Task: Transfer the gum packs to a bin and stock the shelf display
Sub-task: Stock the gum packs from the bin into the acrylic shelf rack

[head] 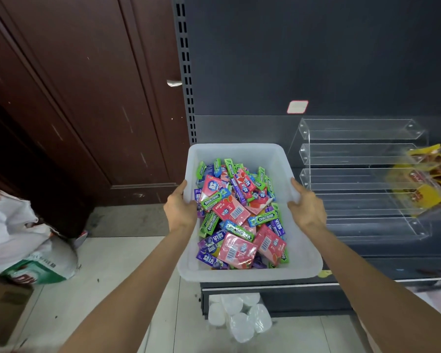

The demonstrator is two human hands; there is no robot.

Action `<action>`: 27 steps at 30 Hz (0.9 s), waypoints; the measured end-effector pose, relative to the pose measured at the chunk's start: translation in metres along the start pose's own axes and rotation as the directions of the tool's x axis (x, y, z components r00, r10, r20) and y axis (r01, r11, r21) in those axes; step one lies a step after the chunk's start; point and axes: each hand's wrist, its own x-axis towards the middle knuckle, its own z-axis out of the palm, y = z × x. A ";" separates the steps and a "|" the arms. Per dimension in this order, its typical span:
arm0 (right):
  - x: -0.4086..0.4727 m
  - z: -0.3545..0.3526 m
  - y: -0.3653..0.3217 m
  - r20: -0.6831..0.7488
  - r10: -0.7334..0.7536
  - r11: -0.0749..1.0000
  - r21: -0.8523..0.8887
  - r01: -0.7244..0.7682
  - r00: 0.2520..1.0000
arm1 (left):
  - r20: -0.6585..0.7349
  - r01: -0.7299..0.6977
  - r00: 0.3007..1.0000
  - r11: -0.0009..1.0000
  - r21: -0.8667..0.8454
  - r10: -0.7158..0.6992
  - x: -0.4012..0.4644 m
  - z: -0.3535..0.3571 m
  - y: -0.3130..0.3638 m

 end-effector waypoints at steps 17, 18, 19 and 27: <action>0.008 -0.004 0.015 0.055 -0.080 0.997 -0.010 0.081 0.995 | 0.071 -0.024 0.997 0.982 0.188 0.011 0.000 0.012 0.002; 0.007 -0.005 0.014 0.054 -0.089 0.996 -0.001 0.089 0.995 | 0.088 -0.026 0.996 0.974 0.227 0.006 0.000 0.012 0.001; 0.005 -0.006 0.013 0.033 -0.109 0.994 -0.012 0.110 0.993 | 0.096 -0.044 0.995 0.959 0.280 0.017 -0.002 0.012 0.001; -0.001 0.003 -0.002 0.209 -0.376 0.924 0.013 0.382 0.903 | 0.353 -0.553 0.833 0.652 0.519 0.426 -0.015 0.015 0.003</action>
